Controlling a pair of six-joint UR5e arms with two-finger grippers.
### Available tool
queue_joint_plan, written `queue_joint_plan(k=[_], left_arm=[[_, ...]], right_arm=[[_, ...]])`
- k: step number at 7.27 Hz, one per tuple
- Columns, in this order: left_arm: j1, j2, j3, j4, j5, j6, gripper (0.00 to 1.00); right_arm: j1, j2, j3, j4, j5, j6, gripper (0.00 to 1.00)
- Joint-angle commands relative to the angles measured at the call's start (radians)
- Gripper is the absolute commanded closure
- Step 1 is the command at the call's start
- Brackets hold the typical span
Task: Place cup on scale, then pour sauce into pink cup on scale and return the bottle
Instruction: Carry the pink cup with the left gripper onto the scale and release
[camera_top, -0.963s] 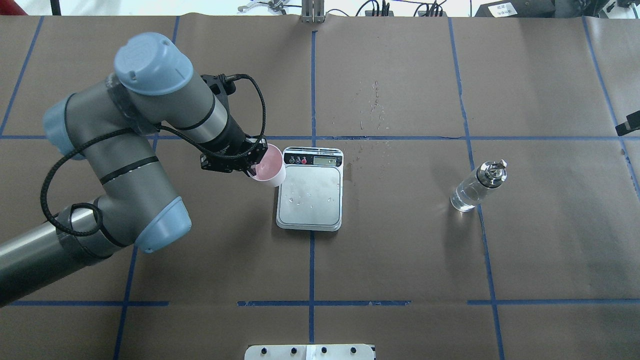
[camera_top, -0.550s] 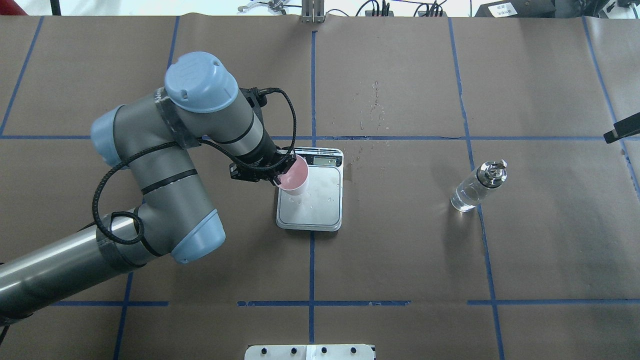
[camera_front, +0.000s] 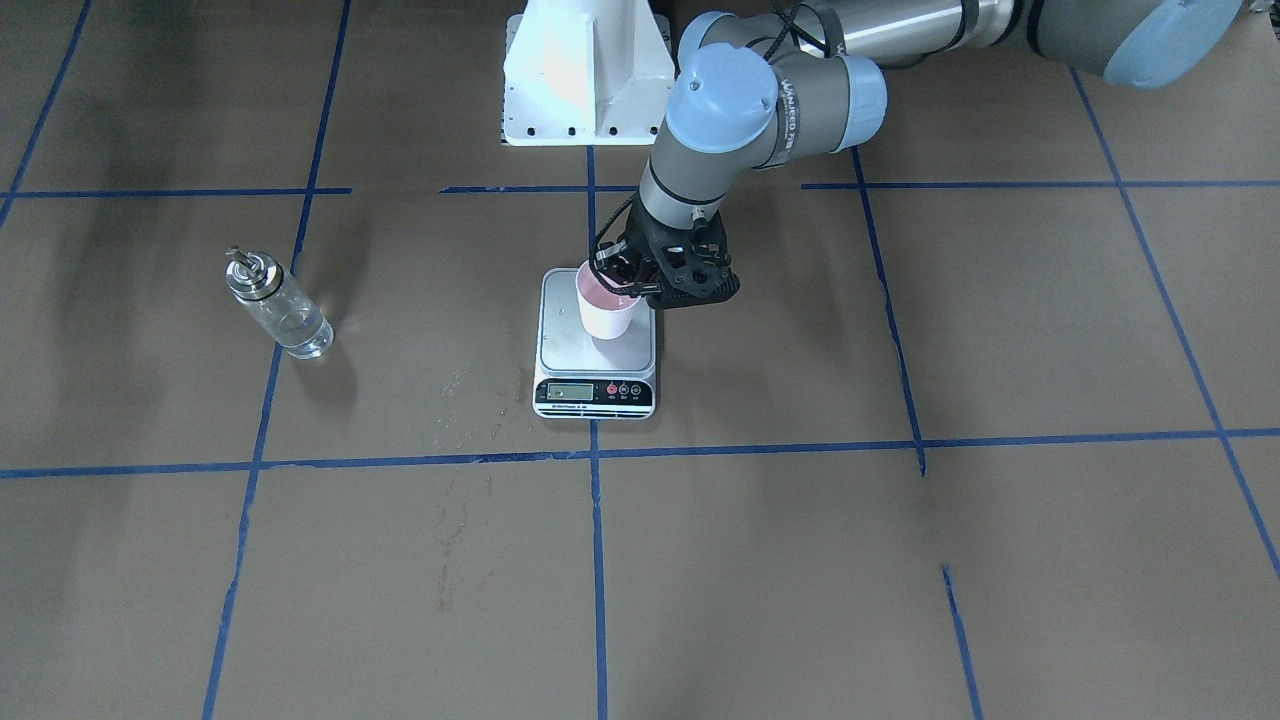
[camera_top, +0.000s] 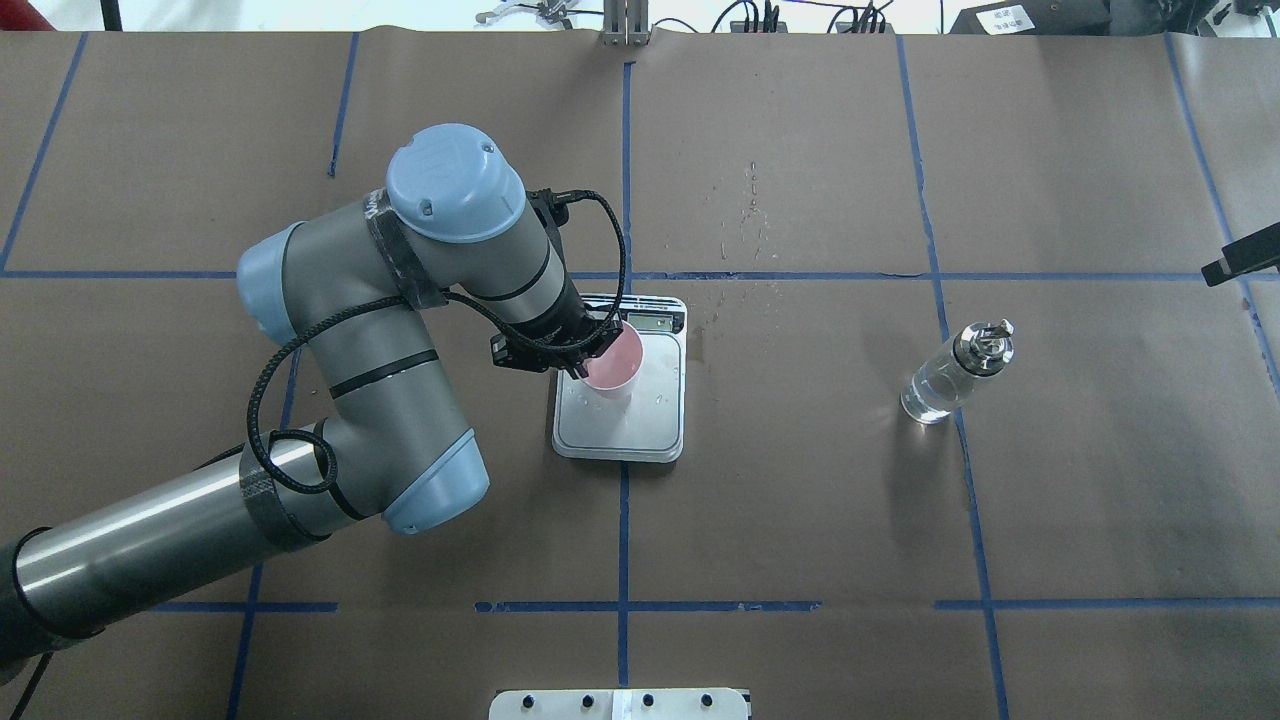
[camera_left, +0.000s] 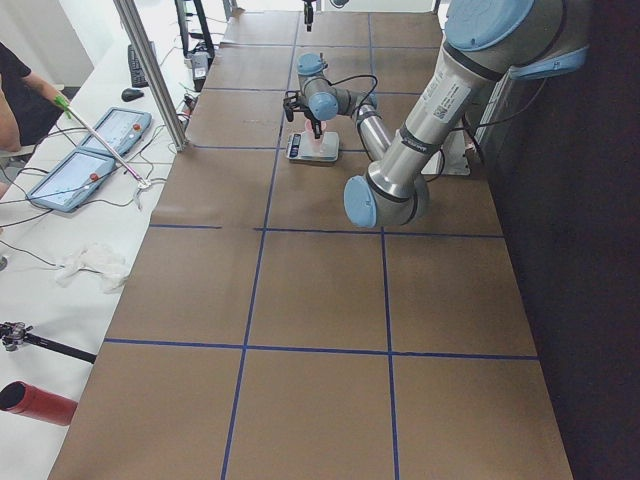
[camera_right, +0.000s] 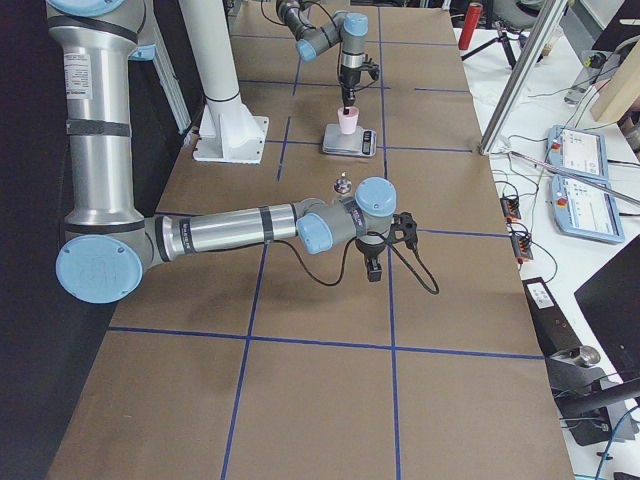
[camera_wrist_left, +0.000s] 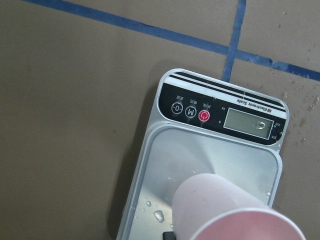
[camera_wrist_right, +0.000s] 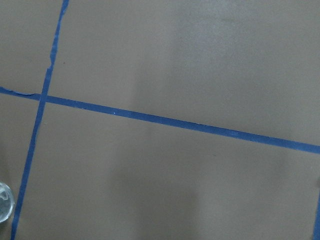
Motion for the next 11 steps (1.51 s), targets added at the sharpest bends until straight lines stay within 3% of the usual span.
queue_joint_plan(k=[1,3,5,7,8,10,11], left_arm=[[0.012,-0.01,0.02,-0.024,0.016,0.001,1.0],[0.012,-0.016,0.036,-0.035,0.018,0.002,1.0],[0.012,-0.018,0.036,-0.042,0.018,0.004,0.53],[0.005,-0.007,0.004,-0.126,0.015,-0.001,0.5],[-0.017,0.01,-0.06,-0.124,0.015,-0.001,0.5],[-0.069,0.129,-0.255,-0.119,0.013,-0.001,0.5],[-0.093,0.137,-0.274,-0.119,0.013,-0.001,0.5]], right_arm=[[0.0,-0.003,0.001,-0.003,0.001,0.004,0.0],[-0.002,-0.003,0.002,-0.002,0.001,0.004,0.0],[-0.012,-0.002,0.007,-0.003,0.003,0.002,0.0],[-0.054,0.001,0.025,-0.003,0.027,0.005,0.0],[-0.054,-0.003,0.068,-0.002,0.097,0.038,0.0],[-0.119,-0.026,0.227,-0.001,0.047,0.294,0.0],[-0.176,-0.041,0.301,-0.002,0.021,0.423,0.0]])
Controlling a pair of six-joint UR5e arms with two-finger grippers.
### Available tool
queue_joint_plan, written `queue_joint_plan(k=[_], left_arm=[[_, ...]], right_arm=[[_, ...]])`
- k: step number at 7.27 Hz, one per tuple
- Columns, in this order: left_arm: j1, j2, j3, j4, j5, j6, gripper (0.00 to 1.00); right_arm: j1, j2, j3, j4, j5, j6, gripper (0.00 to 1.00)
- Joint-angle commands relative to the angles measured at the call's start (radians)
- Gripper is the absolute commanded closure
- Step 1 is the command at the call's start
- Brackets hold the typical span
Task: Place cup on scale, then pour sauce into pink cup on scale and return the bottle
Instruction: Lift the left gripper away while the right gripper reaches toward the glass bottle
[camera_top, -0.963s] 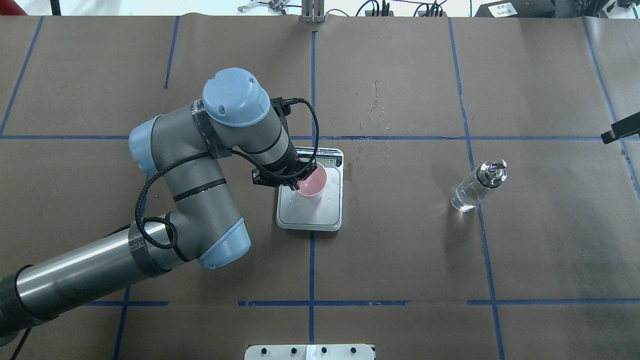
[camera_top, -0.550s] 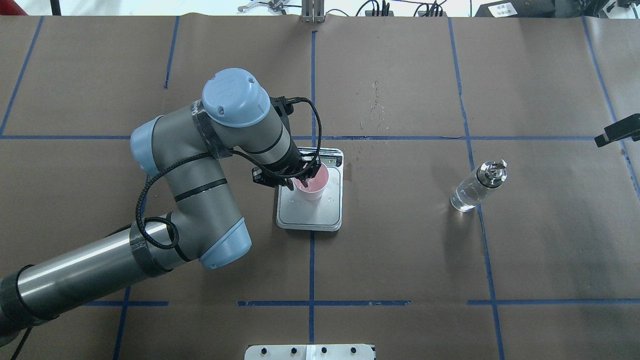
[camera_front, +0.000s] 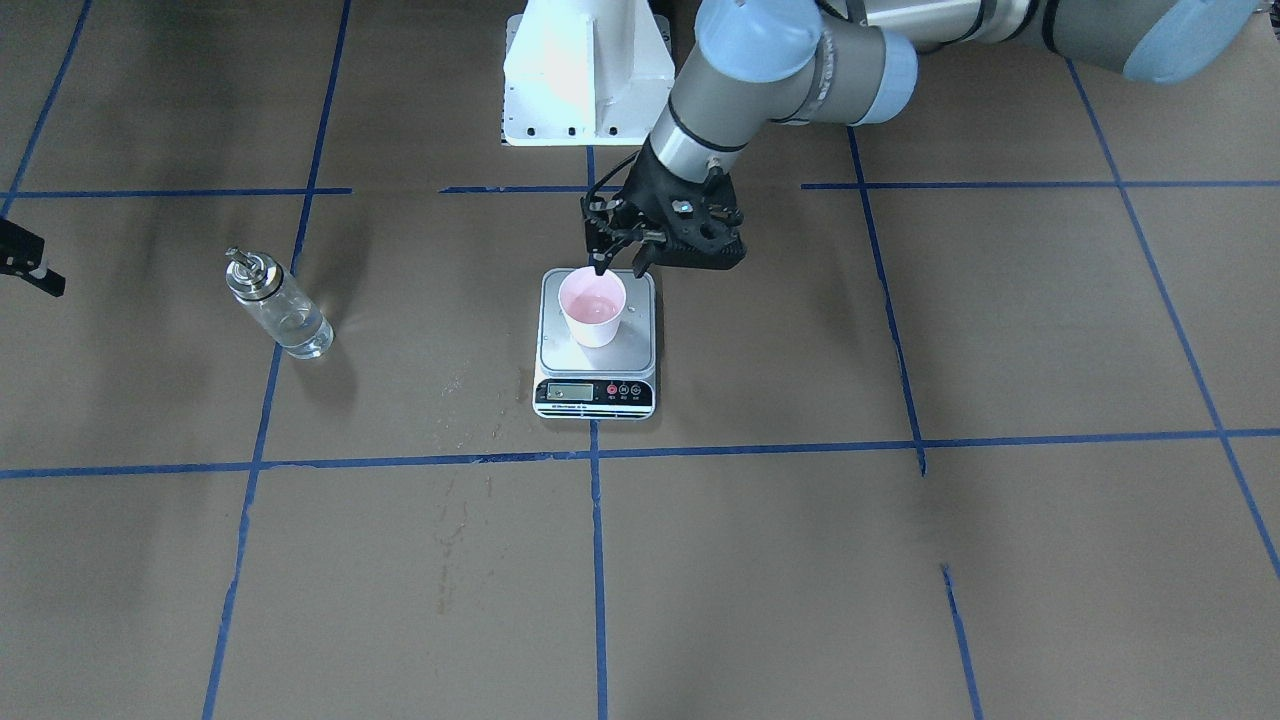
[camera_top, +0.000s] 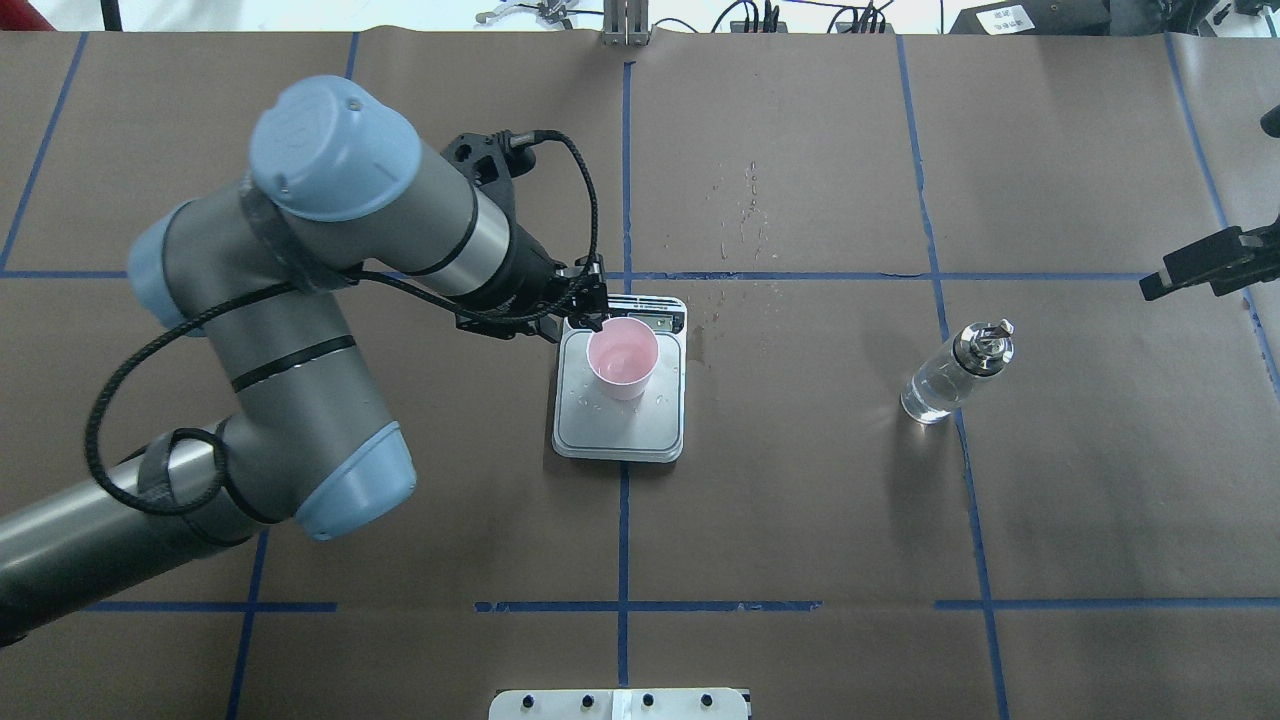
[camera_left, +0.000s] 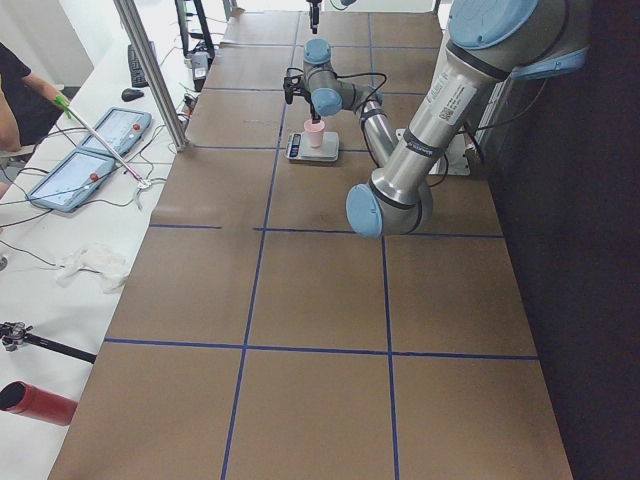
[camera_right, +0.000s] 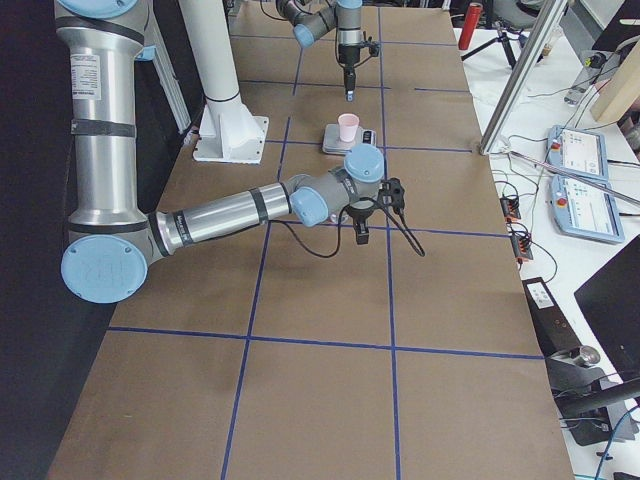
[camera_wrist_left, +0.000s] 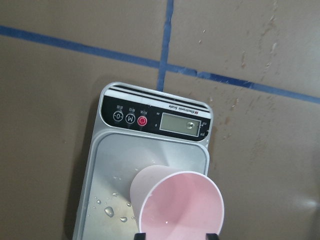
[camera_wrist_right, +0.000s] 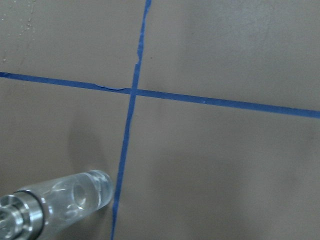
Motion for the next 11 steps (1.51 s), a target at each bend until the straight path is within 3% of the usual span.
queue_joint_plan(k=[1,2,3,5,6,8,10,11], left_arm=[[-0.054,0.046,-0.062,0.0,0.001,0.0,0.5],[-0.071,0.072,-0.076,-0.003,0.004,0.004,0.49],[-0.095,0.08,-0.088,-0.006,0.004,0.012,0.49],[-0.106,0.08,-0.116,-0.01,0.058,0.016,0.48],[-0.153,0.111,-0.128,-0.003,0.052,0.1,0.48],[-0.218,0.203,-0.174,0.0,0.049,0.264,0.48],[-0.28,0.337,-0.206,0.0,0.05,0.458,0.46],[-0.3,0.386,-0.208,-0.003,0.052,0.507,0.46]], right_arm=[[-0.125,-0.021,0.177,-0.002,-0.068,0.295,0.0],[-0.195,-0.033,0.25,-0.002,-0.12,0.418,0.0],[-0.299,-0.071,0.325,-0.002,-0.245,0.49,0.0],[-0.632,-0.105,0.41,-0.002,-0.646,0.725,0.0],[-0.777,-0.107,0.408,-0.003,-0.867,0.828,0.01],[-0.897,-0.107,0.396,-0.003,-1.171,0.981,0.04],[-1.043,-0.113,0.27,0.001,-1.539,1.074,0.02],[-1.063,-0.116,0.243,0.001,-1.588,1.083,0.05]])
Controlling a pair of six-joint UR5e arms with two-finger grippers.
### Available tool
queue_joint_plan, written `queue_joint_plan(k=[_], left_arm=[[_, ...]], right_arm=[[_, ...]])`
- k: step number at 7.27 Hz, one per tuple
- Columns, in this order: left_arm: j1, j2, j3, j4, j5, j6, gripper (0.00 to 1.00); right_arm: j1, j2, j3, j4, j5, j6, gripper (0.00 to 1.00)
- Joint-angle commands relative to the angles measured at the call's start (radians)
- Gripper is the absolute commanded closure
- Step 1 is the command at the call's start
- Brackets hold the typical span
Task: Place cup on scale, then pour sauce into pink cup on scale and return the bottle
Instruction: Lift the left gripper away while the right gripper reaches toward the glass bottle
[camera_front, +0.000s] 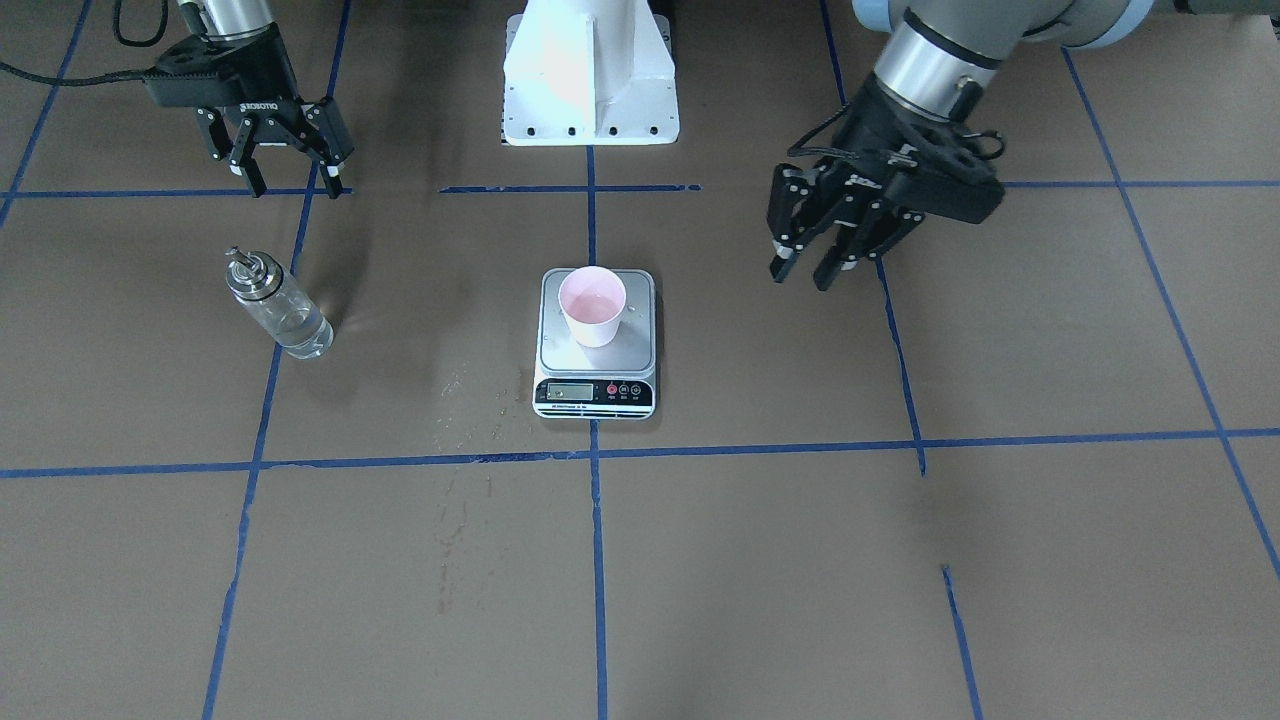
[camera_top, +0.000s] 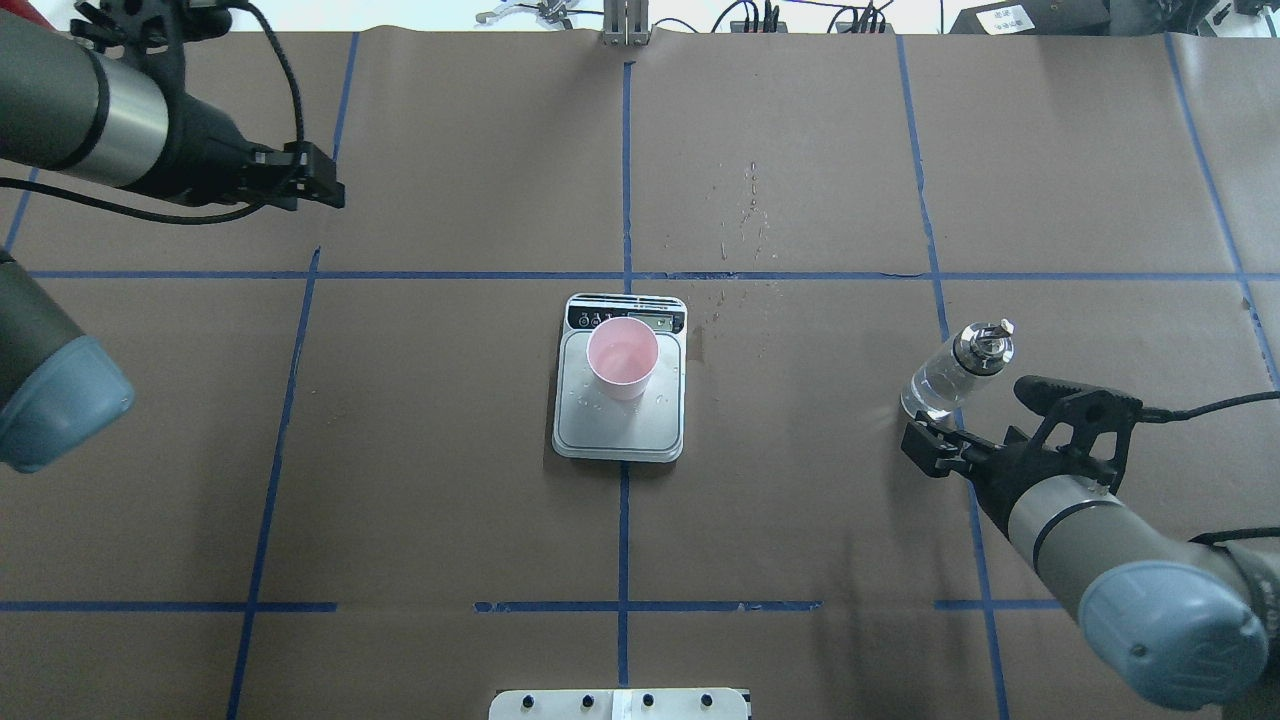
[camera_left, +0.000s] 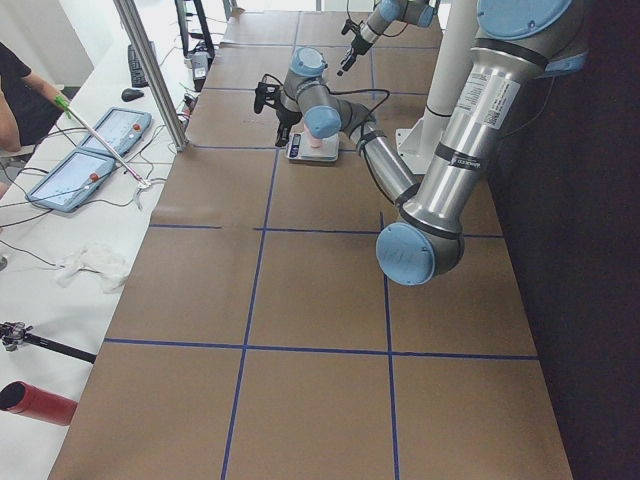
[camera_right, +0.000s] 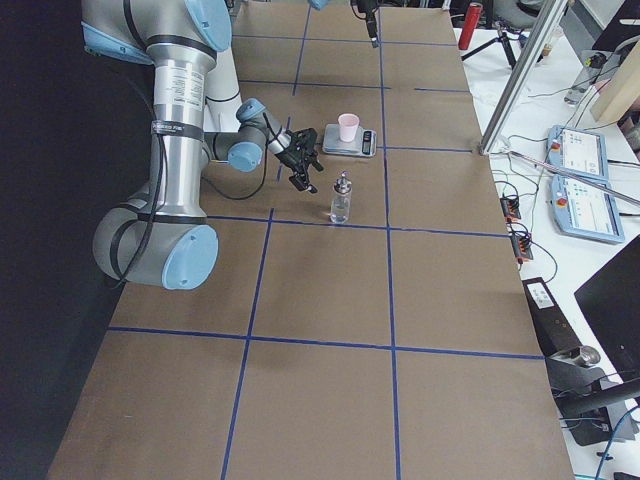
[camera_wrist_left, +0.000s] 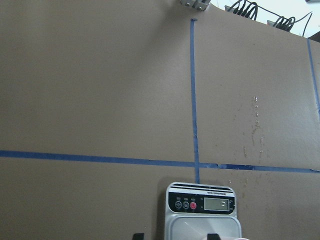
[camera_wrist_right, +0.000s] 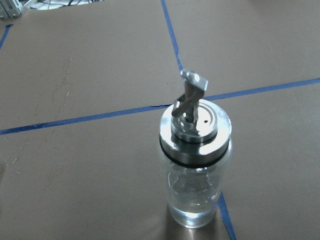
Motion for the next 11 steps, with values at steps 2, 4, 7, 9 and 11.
queue_joint_plan(k=[2,4,7,9,11], left_arm=[[-0.026,0.076,-0.011,-0.005,0.0,0.105,0.43],[-0.028,0.076,-0.024,-0.001,-0.001,0.103,0.43],[-0.028,0.073,-0.028,0.001,-0.003,0.099,0.42],[-0.028,0.076,-0.027,0.001,-0.001,0.096,0.42],[-0.028,0.073,-0.027,0.001,-0.001,0.094,0.41]], right_arm=[[-0.101,-0.019,-0.186,0.17,-0.308,0.098,0.04],[-0.124,-0.021,-0.266,0.267,-0.455,0.077,0.11],[-0.13,-0.035,-0.285,0.265,-0.504,-0.03,0.08],[-0.133,-0.027,-0.288,0.267,-0.506,-0.048,0.0],[-0.135,-0.022,-0.291,0.267,-0.499,-0.063,0.0]])
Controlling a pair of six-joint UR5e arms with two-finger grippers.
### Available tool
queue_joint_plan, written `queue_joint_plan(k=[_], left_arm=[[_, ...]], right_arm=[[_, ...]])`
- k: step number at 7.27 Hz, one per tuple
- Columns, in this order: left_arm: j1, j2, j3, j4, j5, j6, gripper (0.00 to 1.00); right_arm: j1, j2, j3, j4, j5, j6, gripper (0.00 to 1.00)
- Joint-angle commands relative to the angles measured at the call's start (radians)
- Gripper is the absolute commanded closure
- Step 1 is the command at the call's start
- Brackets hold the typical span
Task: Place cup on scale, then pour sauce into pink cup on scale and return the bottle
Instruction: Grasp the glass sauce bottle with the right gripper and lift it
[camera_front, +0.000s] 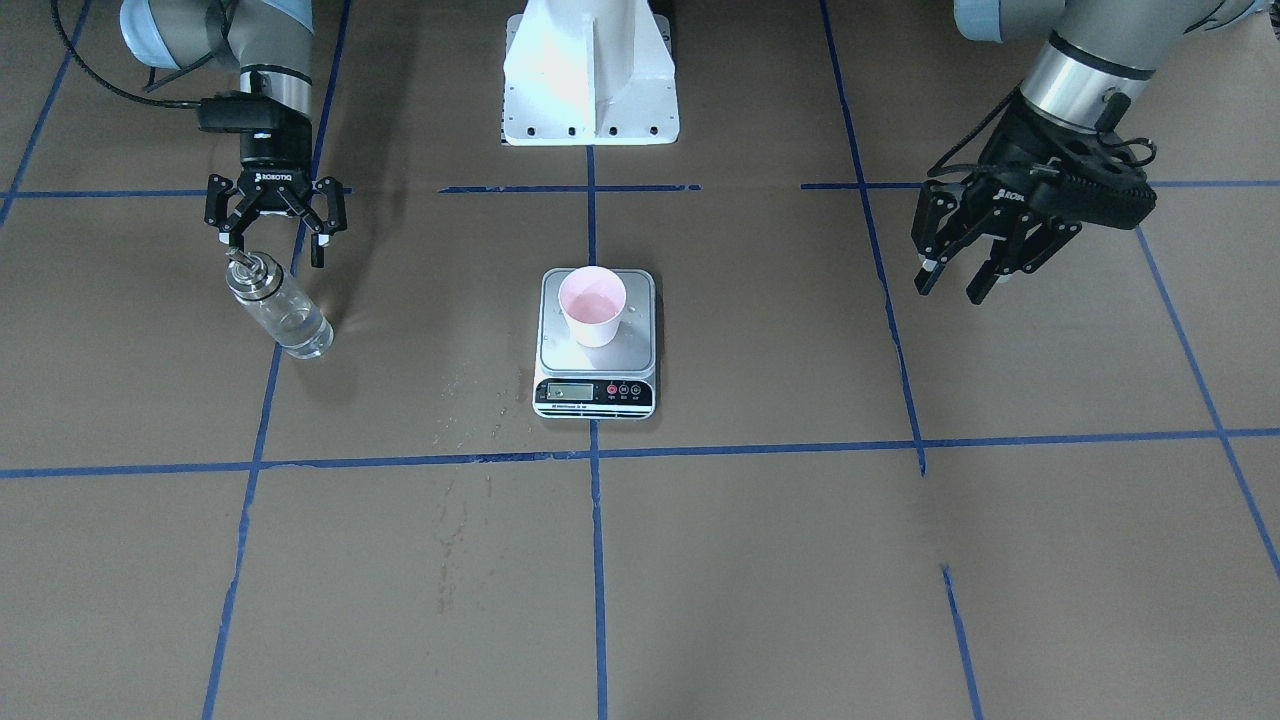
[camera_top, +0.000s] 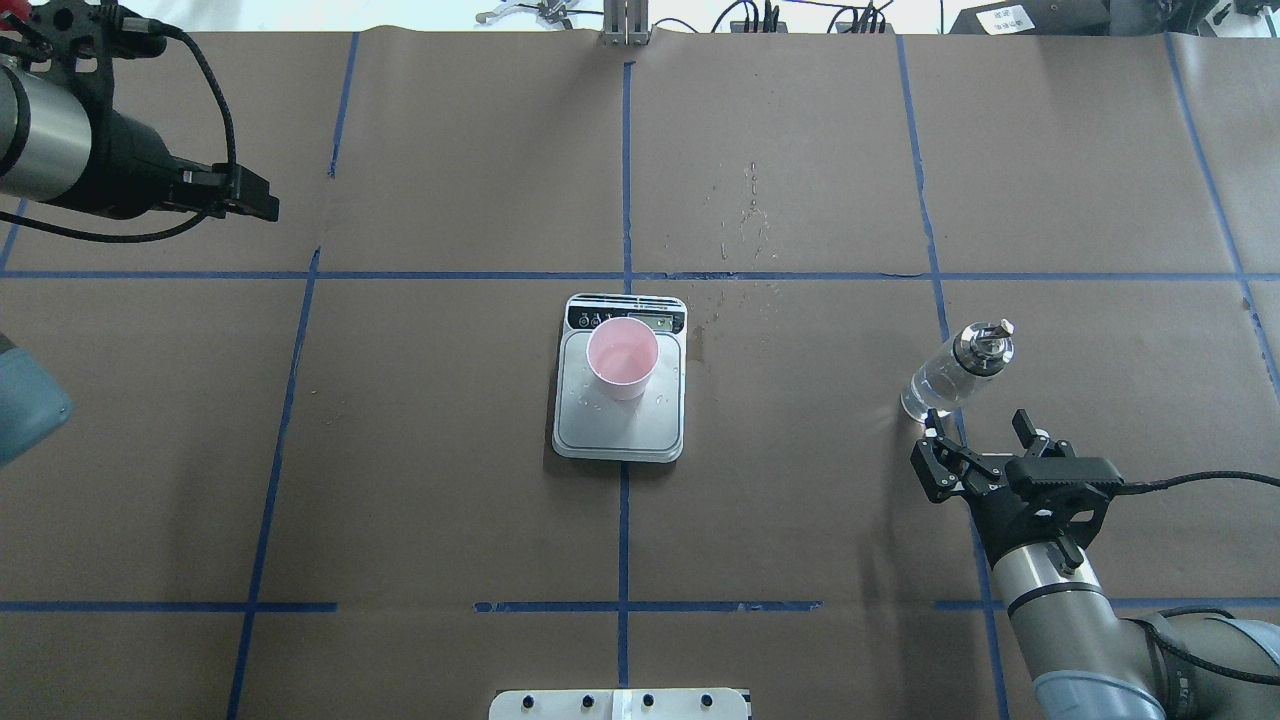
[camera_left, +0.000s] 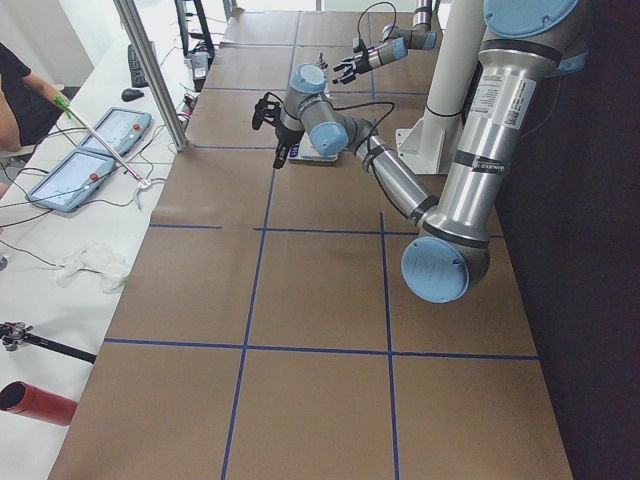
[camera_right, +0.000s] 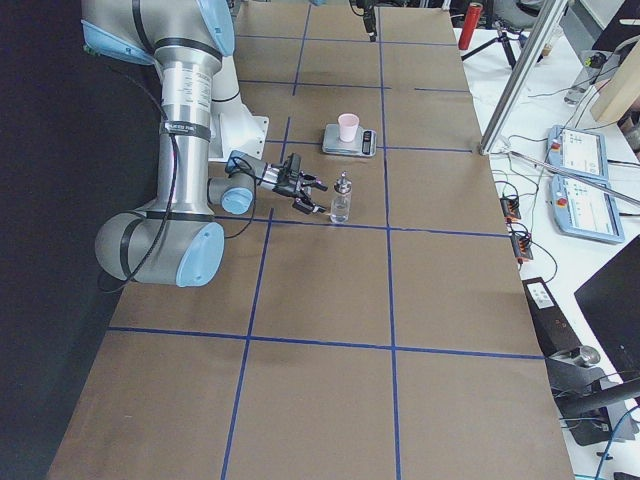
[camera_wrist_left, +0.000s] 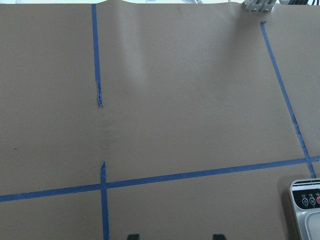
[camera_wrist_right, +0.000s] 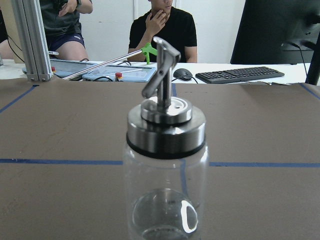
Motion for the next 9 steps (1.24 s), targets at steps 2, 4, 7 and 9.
queue_joint_plan(k=[2,4,7,9], left_arm=[[0.0,0.0,0.0,0.0,0.0,-0.001,0.4],[0.002,-0.003,-0.001,0.0,0.002,-0.001,0.4],[0.002,-0.003,-0.001,0.0,0.002,-0.003,0.39],[0.002,-0.003,-0.001,0.0,0.003,-0.003,0.39]], right_arm=[[-0.001,0.002,-0.017,0.001,0.002,-0.012,0.0],[0.01,0.019,-0.019,-0.001,0.017,-0.023,0.0],[0.057,0.021,-0.037,-0.001,0.068,-0.031,0.0],[0.068,0.048,-0.042,-0.001,0.085,-0.047,0.0]])
